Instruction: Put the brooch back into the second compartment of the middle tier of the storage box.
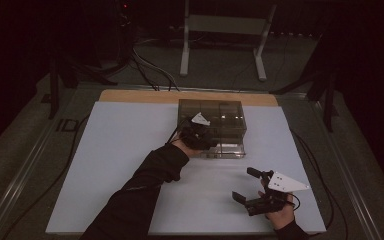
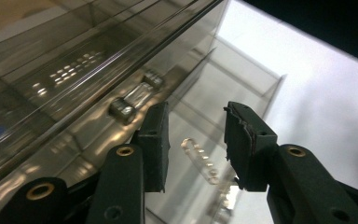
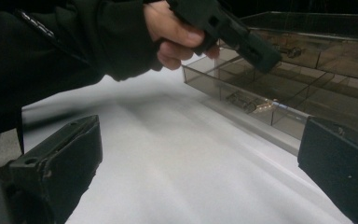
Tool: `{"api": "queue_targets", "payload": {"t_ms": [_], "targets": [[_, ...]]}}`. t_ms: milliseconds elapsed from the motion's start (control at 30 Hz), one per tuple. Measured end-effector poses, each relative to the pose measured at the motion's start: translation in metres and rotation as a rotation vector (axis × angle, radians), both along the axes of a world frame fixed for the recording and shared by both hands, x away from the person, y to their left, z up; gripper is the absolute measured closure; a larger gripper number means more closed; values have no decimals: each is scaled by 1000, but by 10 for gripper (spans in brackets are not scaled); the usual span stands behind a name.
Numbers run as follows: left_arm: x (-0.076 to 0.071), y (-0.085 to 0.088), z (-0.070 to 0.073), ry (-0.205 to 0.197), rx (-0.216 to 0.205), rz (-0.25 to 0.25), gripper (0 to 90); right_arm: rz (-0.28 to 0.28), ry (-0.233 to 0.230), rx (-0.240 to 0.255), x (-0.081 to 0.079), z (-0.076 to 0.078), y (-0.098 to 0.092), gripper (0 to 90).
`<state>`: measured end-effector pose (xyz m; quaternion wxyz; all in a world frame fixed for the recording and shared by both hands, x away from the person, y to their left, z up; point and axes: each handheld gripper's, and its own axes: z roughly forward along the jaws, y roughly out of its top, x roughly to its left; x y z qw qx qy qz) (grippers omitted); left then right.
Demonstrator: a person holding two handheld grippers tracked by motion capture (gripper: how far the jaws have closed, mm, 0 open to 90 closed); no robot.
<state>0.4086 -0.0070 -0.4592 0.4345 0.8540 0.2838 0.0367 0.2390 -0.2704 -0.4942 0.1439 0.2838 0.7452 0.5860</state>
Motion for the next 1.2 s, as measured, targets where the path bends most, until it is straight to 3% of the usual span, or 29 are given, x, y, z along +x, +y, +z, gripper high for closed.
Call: {"api": "queue_targets", "payload": {"t_ms": [133, 367, 533, 800, 967, 1133, 1200], "targets": [[-5, 0, 4, 3, 35, -13, 449, 3, 1, 1, 0, 0, 1, 0], [-14, 3, 15, -11, 26, -6, 252, 3, 5, -2, 0, -1, 2, 0], [-19, 5, 22, -16, 14, -1, 172, 4, 3, -4, 1, -1, 3, 0], [-22, 19, 30, 9, -72, -35, 20, 6, 9, 1, 1, -1, 2, 0], [-22, 24, 34, -3, -75, -47, 1, 6, 8, -4, 1, -1, 2, 0], [-23, 39, 39, -50, -98, -77, 1, 8, 8, -4, 1, -1, 3, 0], [-23, 44, 40, -40, -111, -91, 1, 8, 9, 3, 1, 0, 4, 0]]}}
